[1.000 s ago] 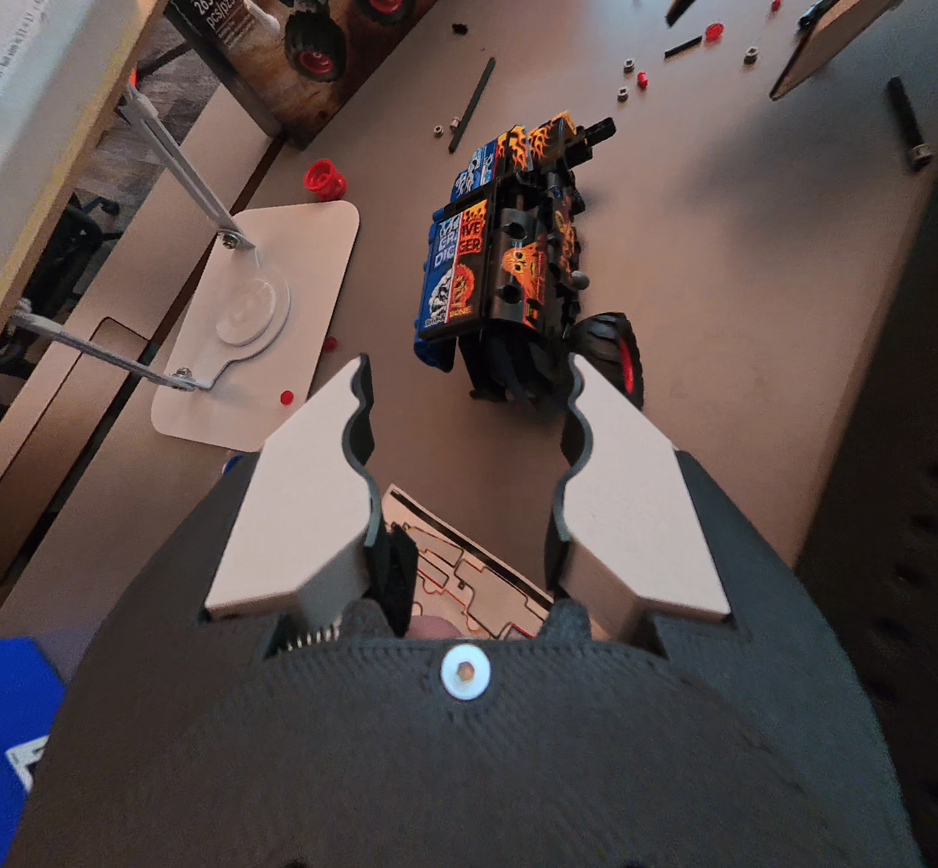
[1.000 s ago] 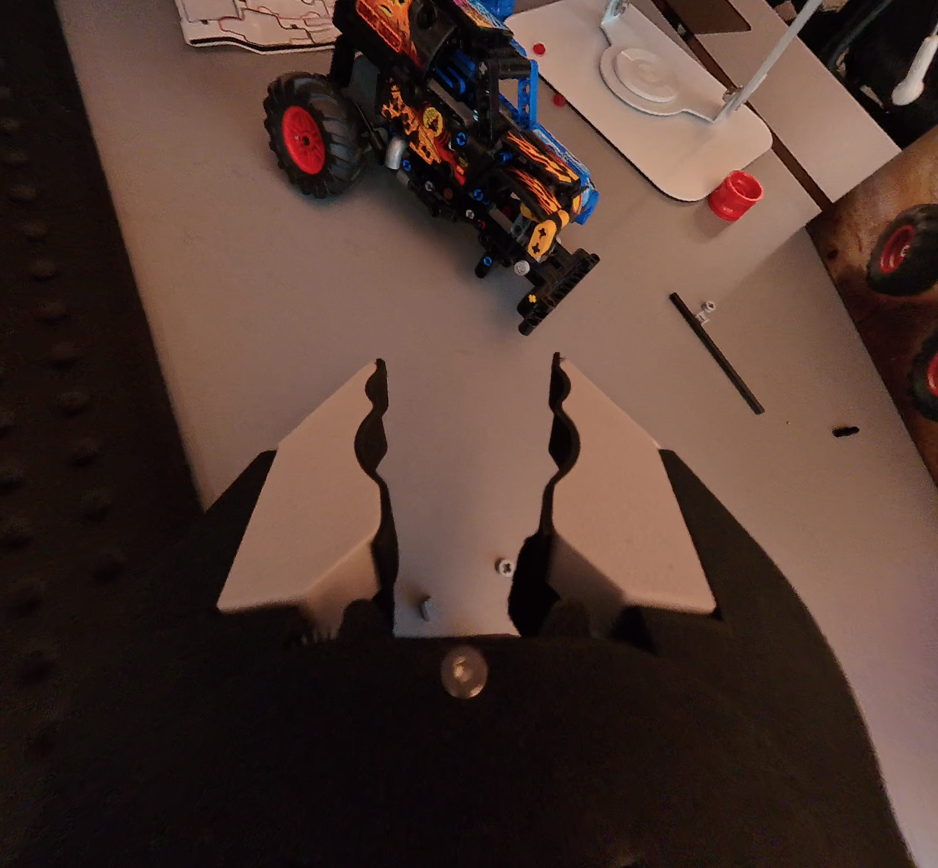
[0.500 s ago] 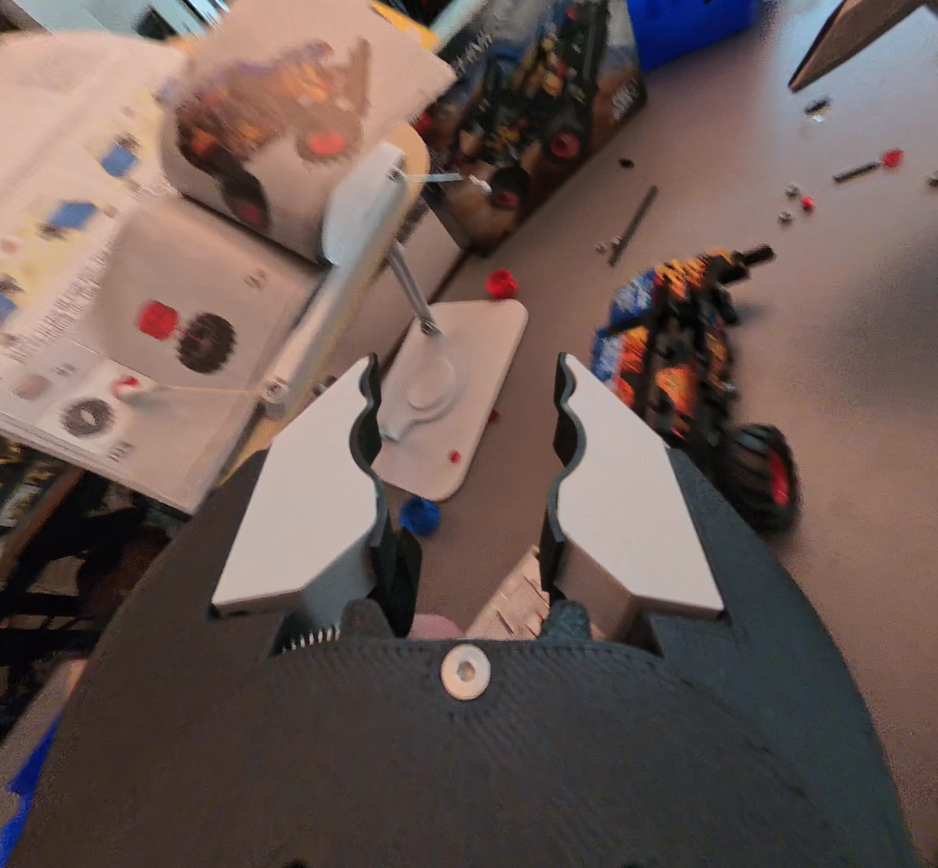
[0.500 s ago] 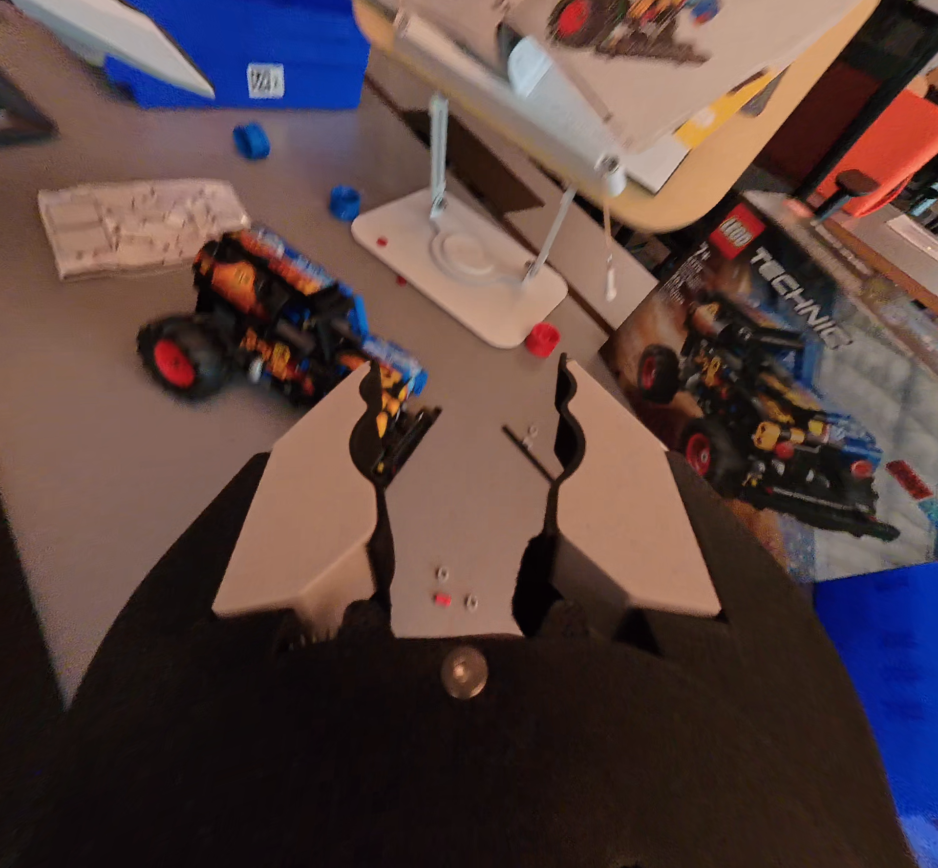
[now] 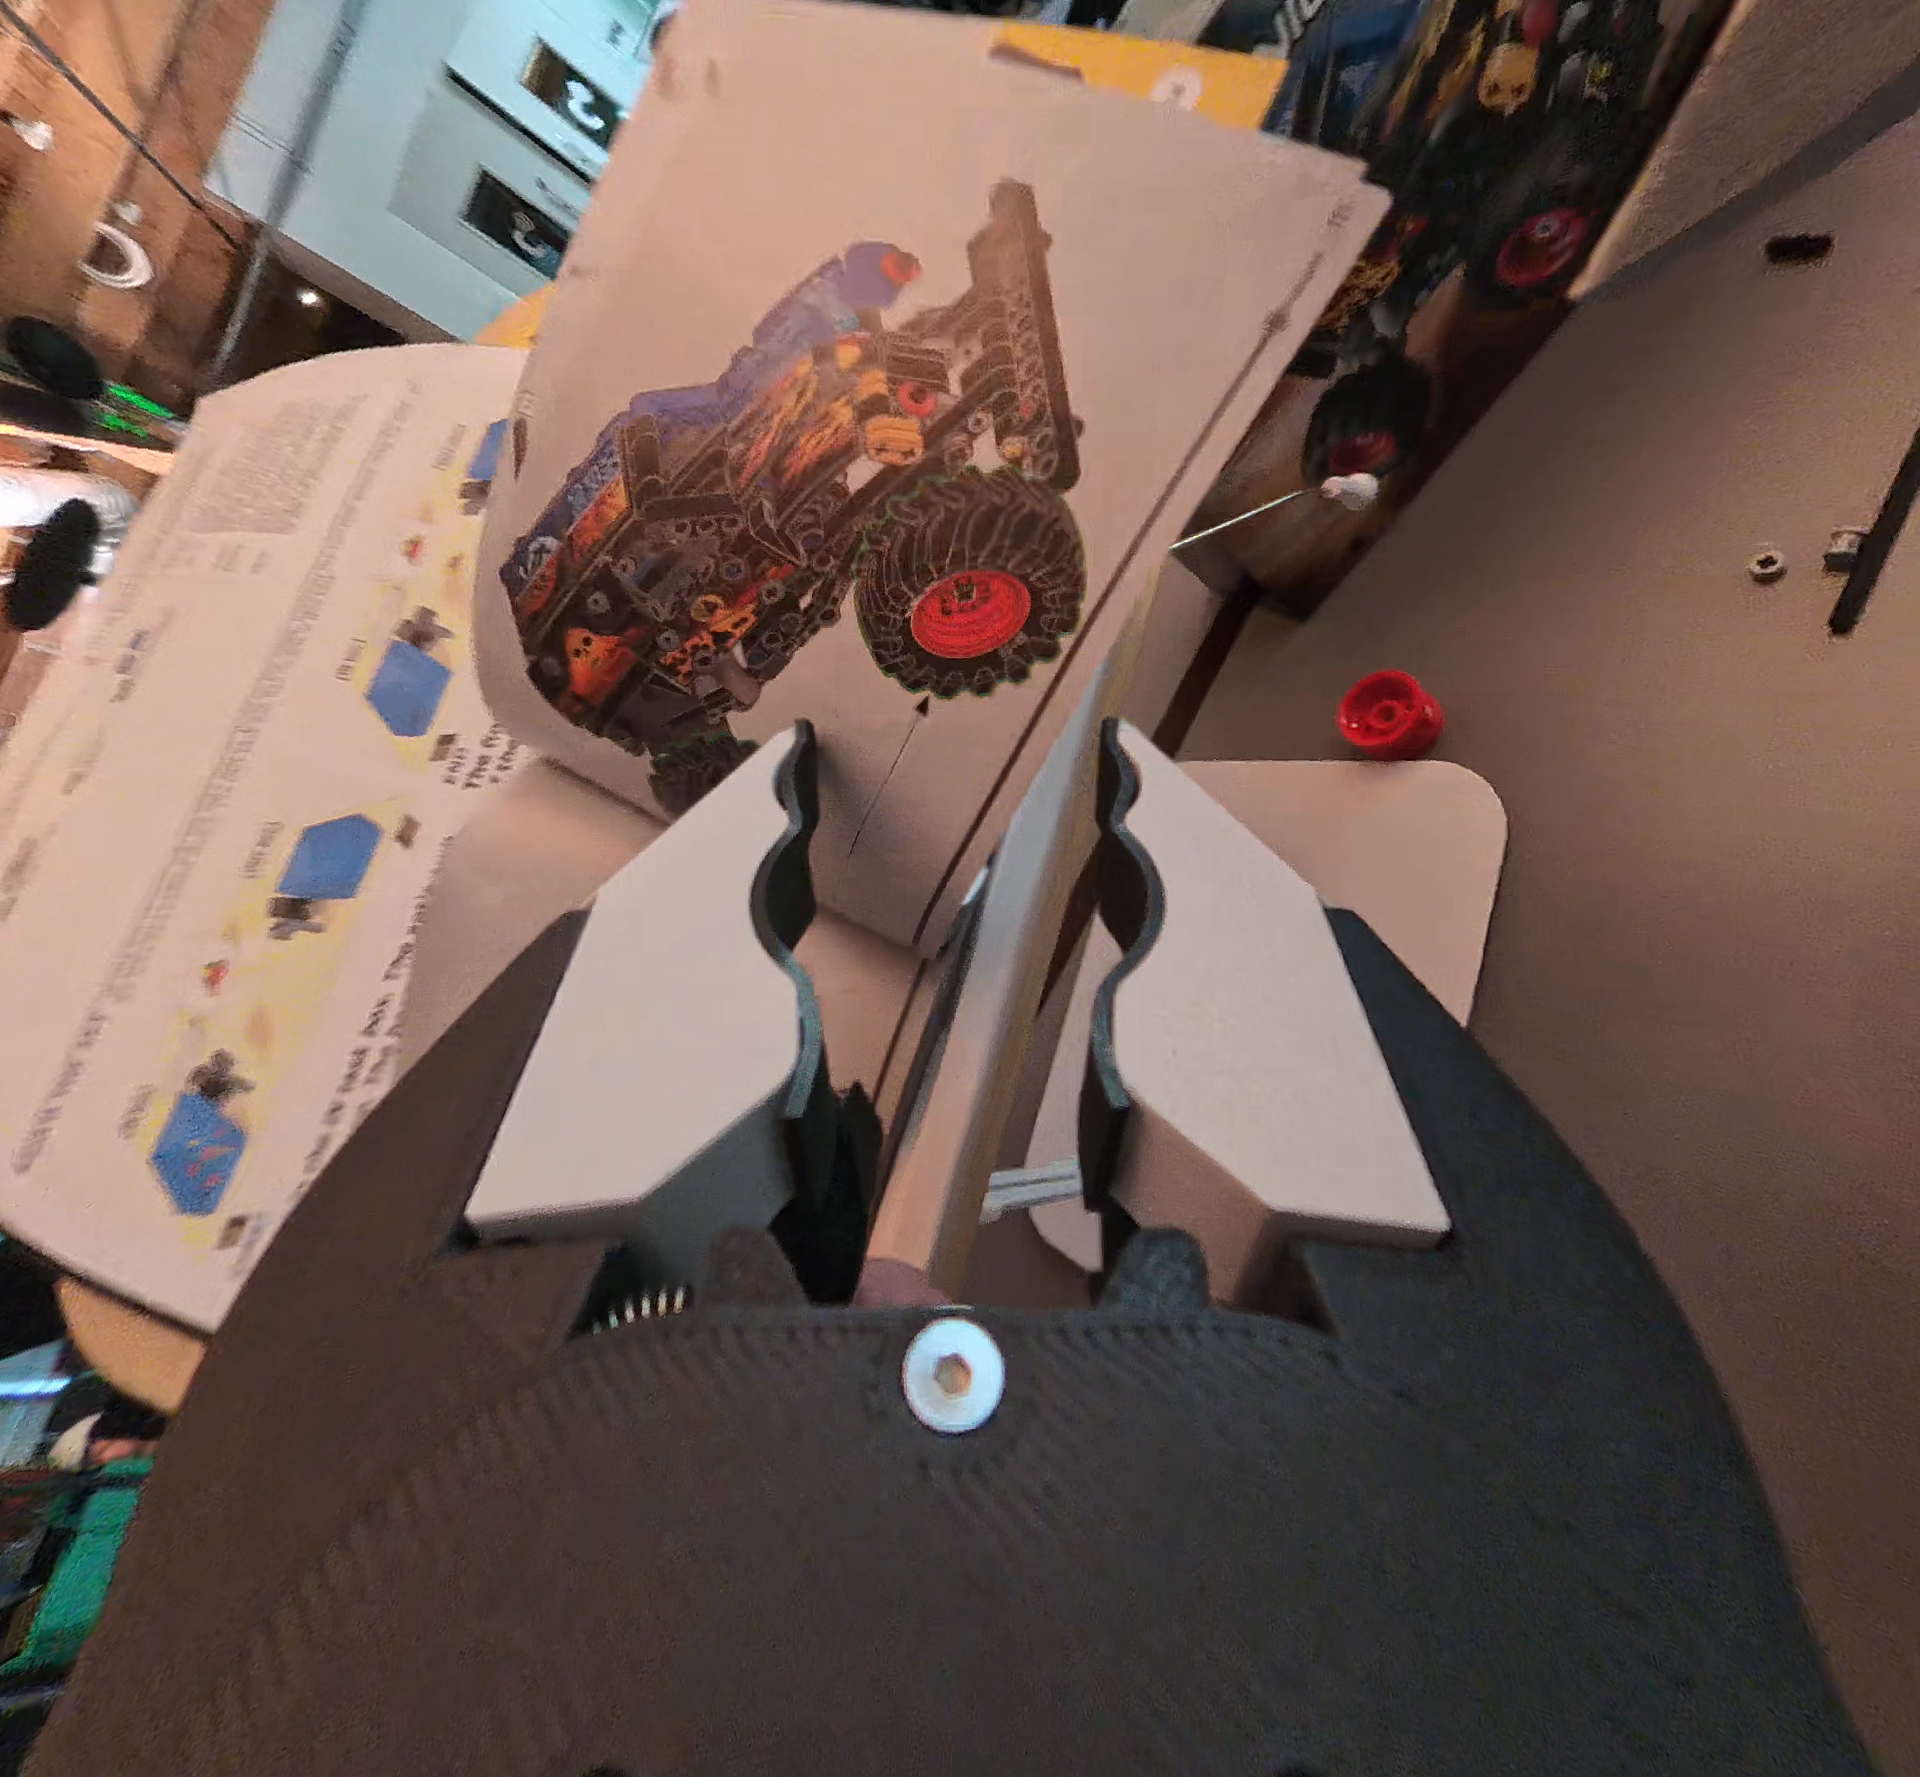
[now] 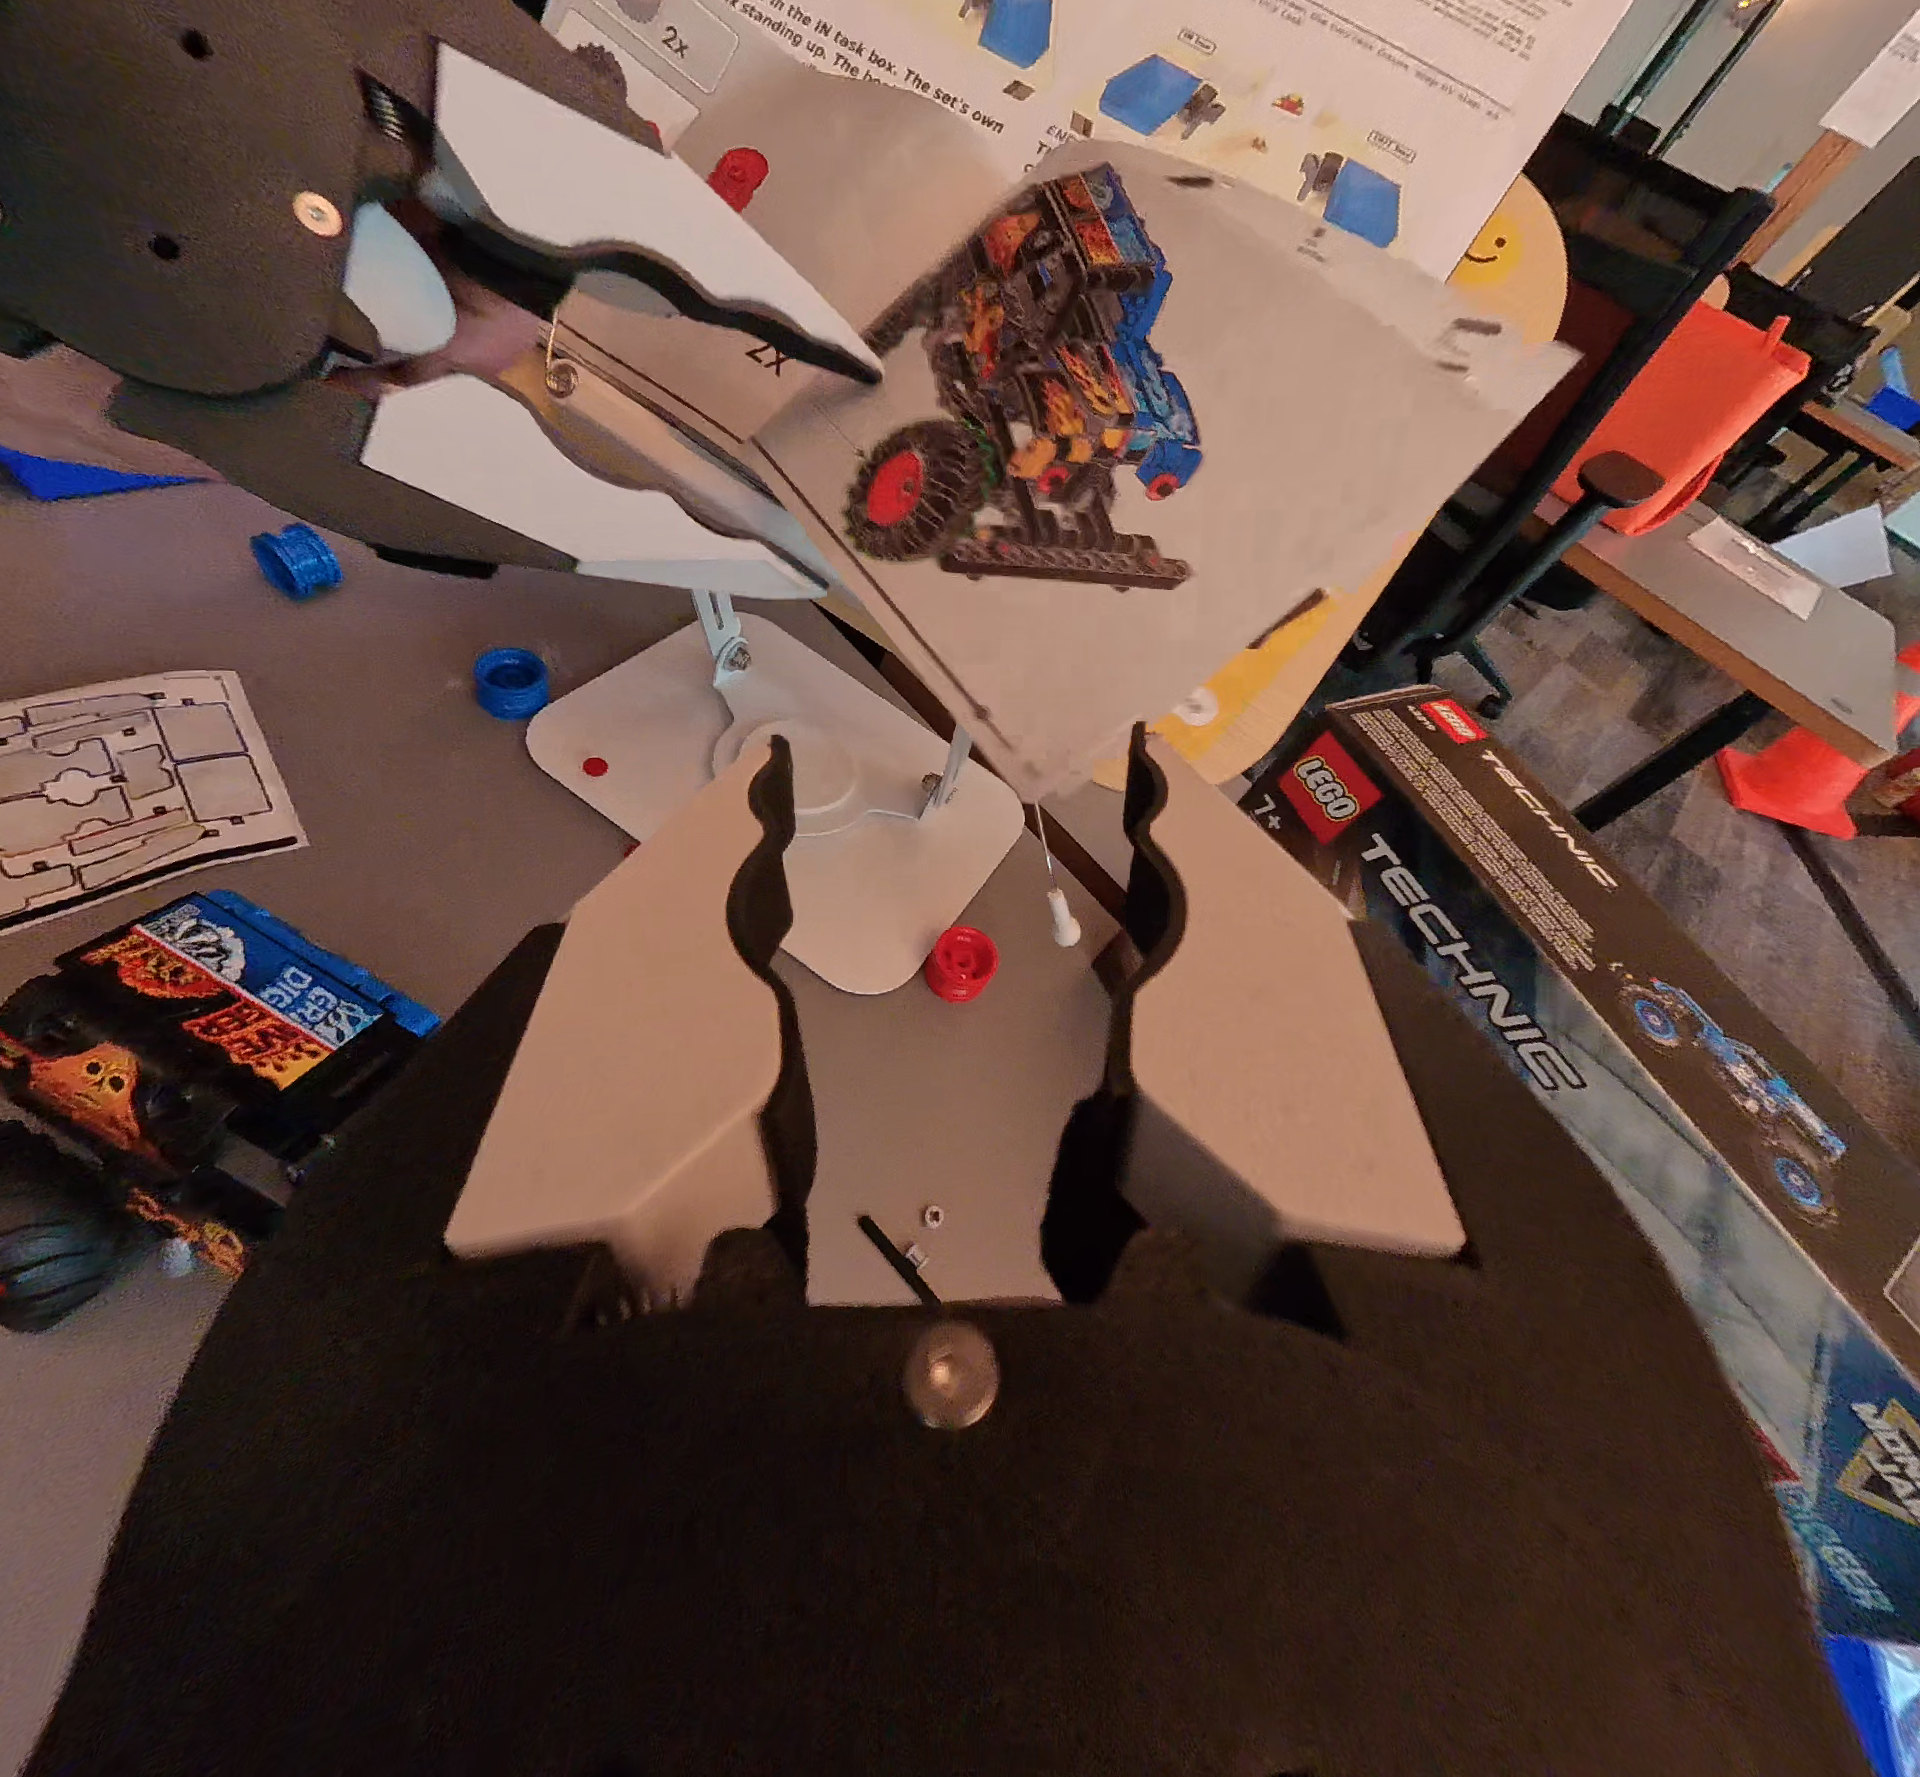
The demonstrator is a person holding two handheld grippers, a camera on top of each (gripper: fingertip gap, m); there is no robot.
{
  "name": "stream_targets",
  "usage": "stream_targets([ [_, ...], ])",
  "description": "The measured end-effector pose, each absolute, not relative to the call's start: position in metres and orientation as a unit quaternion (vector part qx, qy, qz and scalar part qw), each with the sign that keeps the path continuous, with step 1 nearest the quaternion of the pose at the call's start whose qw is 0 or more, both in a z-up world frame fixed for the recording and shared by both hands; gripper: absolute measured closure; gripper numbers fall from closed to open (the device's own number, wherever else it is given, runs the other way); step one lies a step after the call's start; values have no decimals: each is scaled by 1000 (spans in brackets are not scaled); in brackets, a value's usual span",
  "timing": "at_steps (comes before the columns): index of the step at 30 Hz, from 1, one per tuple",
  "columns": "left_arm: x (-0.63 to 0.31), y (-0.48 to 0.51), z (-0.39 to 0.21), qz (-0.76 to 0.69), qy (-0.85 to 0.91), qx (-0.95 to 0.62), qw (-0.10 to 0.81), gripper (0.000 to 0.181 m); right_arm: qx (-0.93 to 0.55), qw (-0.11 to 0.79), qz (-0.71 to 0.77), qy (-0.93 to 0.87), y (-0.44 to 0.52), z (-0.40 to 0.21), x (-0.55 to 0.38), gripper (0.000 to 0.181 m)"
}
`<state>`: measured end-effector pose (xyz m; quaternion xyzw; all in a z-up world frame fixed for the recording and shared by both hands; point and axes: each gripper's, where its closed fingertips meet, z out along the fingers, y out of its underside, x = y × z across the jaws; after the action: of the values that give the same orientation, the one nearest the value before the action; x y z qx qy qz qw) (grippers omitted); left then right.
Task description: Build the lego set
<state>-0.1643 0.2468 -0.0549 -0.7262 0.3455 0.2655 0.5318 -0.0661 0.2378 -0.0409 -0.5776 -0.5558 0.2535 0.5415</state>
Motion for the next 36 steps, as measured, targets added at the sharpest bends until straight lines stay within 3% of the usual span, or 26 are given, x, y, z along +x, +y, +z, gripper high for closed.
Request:
stream_targets([
  [5, -160, 239, -68, 228, 375, -728, 526, 117, -582, 542, 246, -554, 240, -47, -41, 118],
  [8, -161, 213, -51, 193, 384, -722, 542, 119, -588, 539, 254, -547, 235, -55, -21, 118],
  [13, -202, 152, -55, 184, 390, -777, 460, 123, -592, 539, 268, -535, 226, -77, 8, 119],
  [19, -254, 102, -149, 176, 364, -868, 288, 117, -613, 512, 285, -530, 229, -111, 15, 121],
  [28, -287, 126, -251, 76, 247, -930, 263, 121, -624, 496, 263, -544, 233, -131, 13, 121],
  [30, -291, 135, -255, 86, 236, -930, 270, 126, -629, 498, 252, -542, 238, -132, 20, 122],
  [32, -289, 142, -255, 80, 230, -928, 281, 143, -634, 498, 248, -537, 243, -133, 27, 122],
  [36, -288, 143, -256, 83, 239, -924, 287, 149, -646, 505, 240, -520, 258, -126, 47, 123],
])
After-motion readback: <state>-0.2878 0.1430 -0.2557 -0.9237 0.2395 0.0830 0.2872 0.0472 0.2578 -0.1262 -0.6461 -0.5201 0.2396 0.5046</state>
